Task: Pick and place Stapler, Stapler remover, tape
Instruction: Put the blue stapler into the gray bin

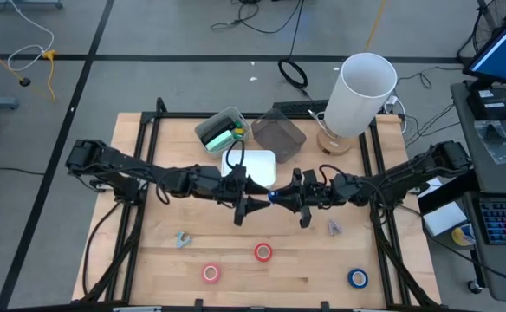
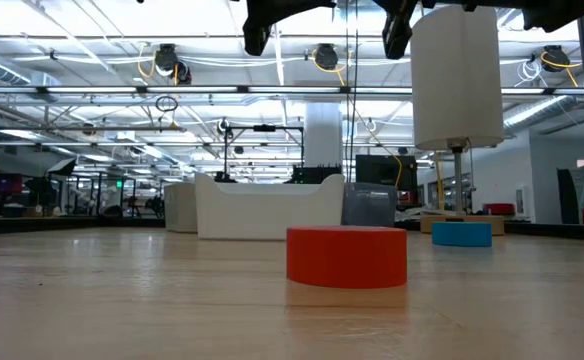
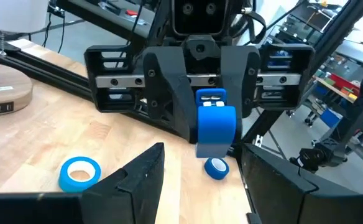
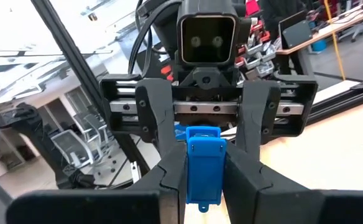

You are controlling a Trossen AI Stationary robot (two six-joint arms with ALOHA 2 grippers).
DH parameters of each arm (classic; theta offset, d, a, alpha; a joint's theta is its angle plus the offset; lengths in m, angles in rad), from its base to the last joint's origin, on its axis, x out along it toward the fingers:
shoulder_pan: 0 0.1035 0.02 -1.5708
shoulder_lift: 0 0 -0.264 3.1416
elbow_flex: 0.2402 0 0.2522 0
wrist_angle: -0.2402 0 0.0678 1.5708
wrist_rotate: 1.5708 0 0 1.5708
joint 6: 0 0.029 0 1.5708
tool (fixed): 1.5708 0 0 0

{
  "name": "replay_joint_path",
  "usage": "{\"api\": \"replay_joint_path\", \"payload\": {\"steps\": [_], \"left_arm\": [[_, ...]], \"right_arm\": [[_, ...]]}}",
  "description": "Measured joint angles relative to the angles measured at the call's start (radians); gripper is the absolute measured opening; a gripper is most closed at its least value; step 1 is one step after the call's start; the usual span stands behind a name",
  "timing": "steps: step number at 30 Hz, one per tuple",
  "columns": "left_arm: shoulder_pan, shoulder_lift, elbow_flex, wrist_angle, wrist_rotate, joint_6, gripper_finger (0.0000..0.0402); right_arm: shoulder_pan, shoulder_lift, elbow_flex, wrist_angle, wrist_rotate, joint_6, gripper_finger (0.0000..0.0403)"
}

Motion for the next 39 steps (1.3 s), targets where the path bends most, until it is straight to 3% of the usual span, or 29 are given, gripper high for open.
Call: {"api": "replay_joint_path", "payload": {"steps": [16, 22, 33, 39], "left_arm": [[0.024, 0.001, 0.000, 0.024, -0.001, -0.023, 0.0216], [0.031, 0.064, 0.003, 0.107, 0.001, -0.035, 0.0216], [0.076, 0.075, 0.003, 0.086, 0.100, -0.096, 0.0216], [0.076, 0.074, 0.004, 0.061, 0.136, -0.089, 0.0177]], "right_arm": [[-0.041, 0.000, 0.000, 0.007, 0.008, 0.022, 0.0061], [-0.052, 0.038, 0.000, 0.062, 0.006, 0.040, 0.0061], [-0.052, 0.068, -0.001, 0.087, 0.007, 0.061, 0.0061], [-0.051, 0.068, -0.001, 0.080, 0.004, 0.074, 0.0061]]}}
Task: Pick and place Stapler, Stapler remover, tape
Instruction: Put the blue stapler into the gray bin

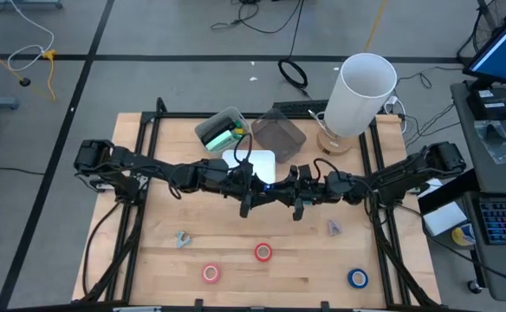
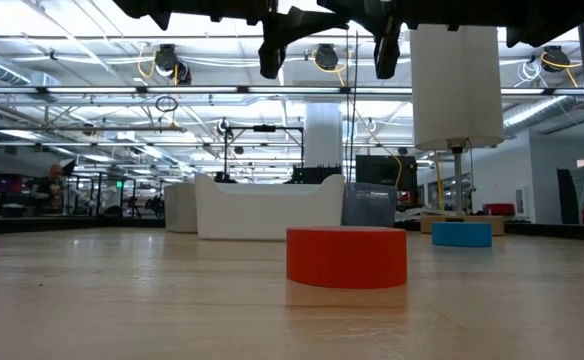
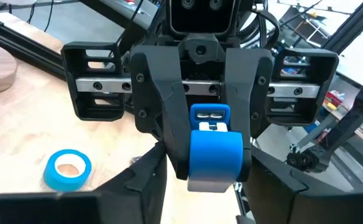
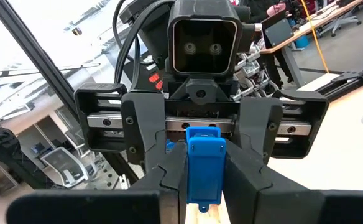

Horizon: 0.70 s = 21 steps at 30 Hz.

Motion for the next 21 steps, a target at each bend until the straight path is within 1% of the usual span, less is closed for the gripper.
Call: {"api": "replay_joint_path", "payload": {"steps": [3, 9, 11, 17, 21], "left_arm": [[0.000, 0.000, 0.000, -0.006, 0.019, 0.012, 0.0159], [0.001, 0.000, 0.000, -0.016, 0.043, 0.028, 0.0162], [0.001, 0.000, 0.000, -0.022, 0.047, 0.029, 0.0155], [0.007, 0.002, -0.003, -0.040, 0.078, 0.031, 0.0117], [0.010, 0.003, -0.003, -0.032, 0.105, 0.040, 0.0068]], "right_arm": [[0.000, 0.000, 0.000, -0.001, -0.002, 0.003, 0.0061], [0.000, 0.000, 0.000, -0.003, -0.005, 0.031, 0.0061], [0.000, 0.000, 0.000, -0.002, -0.005, 0.035, 0.0061], [0.000, -0.003, 0.002, 0.016, -0.006, 0.052, 0.0061], [0.001, -0.003, 0.003, 0.016, -0.009, 0.052, 0.0061]]}}
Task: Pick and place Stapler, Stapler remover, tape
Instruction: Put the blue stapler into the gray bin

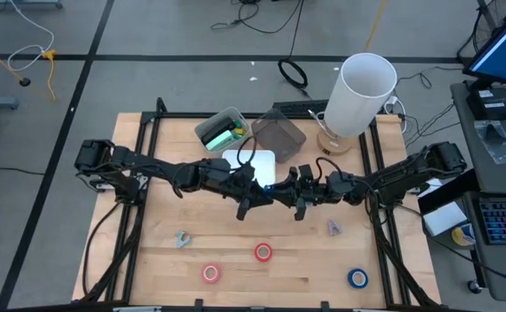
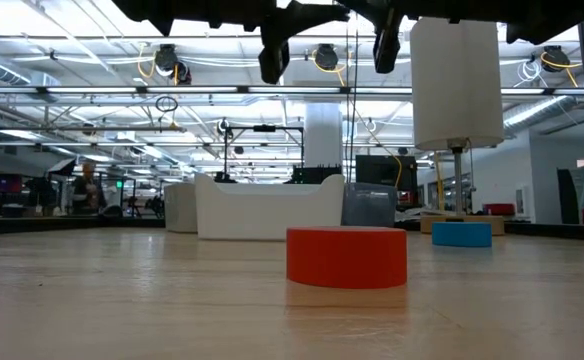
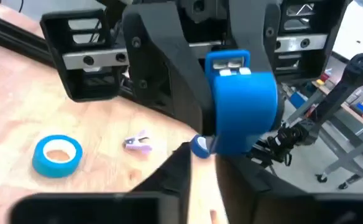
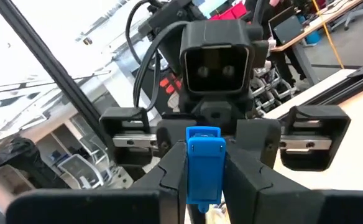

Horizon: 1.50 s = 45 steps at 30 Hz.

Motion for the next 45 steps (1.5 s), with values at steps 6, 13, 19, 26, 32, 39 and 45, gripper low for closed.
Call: {"api": "replay_joint_path", "payload": {"steps": [6, 13, 19, 26, 32, 39, 45], "left_arm": [[0.000, 0.000, 0.000, 0.025, 0.026, 0.003, 0.0004], [0.000, 0.000, 0.000, 0.012, 0.052, 0.002, 0.0063], [0.000, 0.000, 0.000, 0.012, 0.067, -0.009, 0.0130], [0.011, 0.000, 0.000, 0.016, 0.149, -0.056, 0.0191], [0.011, 0.000, 0.000, 0.025, 0.153, -0.080, 0.0208], [0.000, -0.001, 0.000, 0.019, 0.169, -0.072, 0.0209], [-0.009, -0.002, 0.002, -0.022, 0.172, 0.013, 0.0209]], "right_arm": [[0.000, 0.000, 0.000, -0.014, 0.002, -0.005, 0.0061], [0.000, 0.000, 0.000, -0.023, 0.002, -0.023, 0.0061], [0.000, 0.000, 0.000, -0.045, 0.002, -0.031, 0.0061], [0.002, 0.000, 0.000, -0.086, 0.001, -0.033, 0.0061], [0.002, 0.000, 0.000, -0.088, -0.017, -0.026, 0.0061], [0.002, 0.001, -0.001, -0.092, -0.023, -0.026, 0.0061], [0.001, 0.002, -0.003, -0.115, -0.024, -0.011, 0.0061]]}}
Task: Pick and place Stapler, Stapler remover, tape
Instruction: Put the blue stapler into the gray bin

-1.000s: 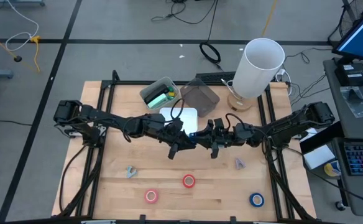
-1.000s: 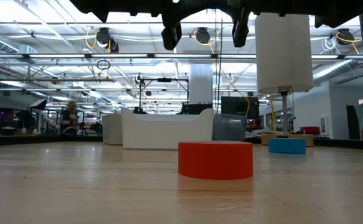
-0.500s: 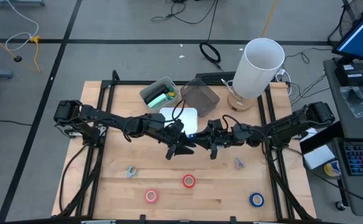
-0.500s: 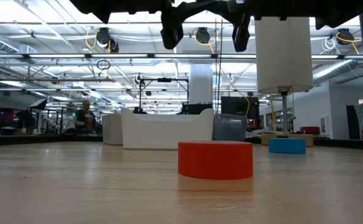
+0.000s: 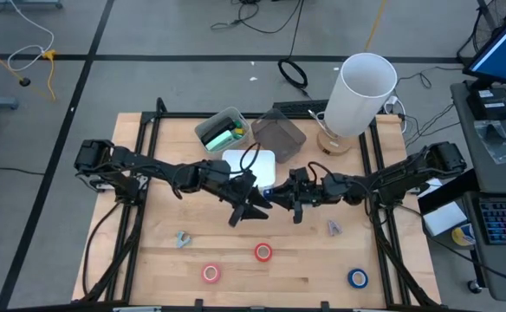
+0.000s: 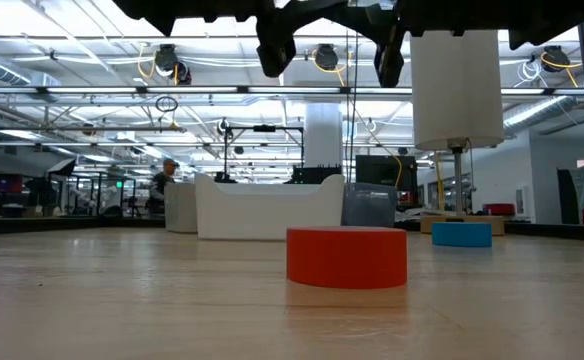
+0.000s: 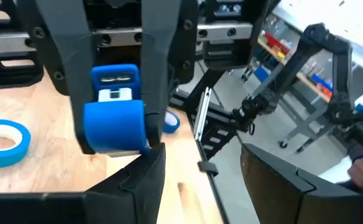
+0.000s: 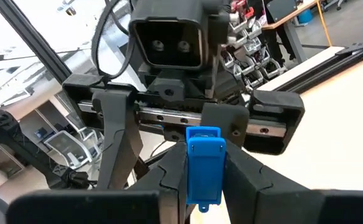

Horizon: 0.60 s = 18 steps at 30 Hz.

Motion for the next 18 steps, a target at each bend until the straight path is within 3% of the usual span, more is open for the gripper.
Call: {"api": "replay_joint_path", "payload": {"steps": [4, 8, 18], "left_arm": [[0.002, 0.000, 0.001, -0.085, 0.021, 0.015, 0.0209], [0.008, 0.000, 0.001, -0.116, 0.067, 0.000, 0.0209], [-0.030, -0.017, 0.001, -0.139, 0.088, 0.093, 0.0209]], "right_arm": [[-0.001, 0.000, 0.000, -0.002, -0.056, 0.001, 0.0061], [-0.001, 0.000, 0.000, -0.023, -0.175, 0.019, 0.0061], [-0.001, 0.000, 0.000, -0.252, -0.397, 0.127, 0.0061]]}}
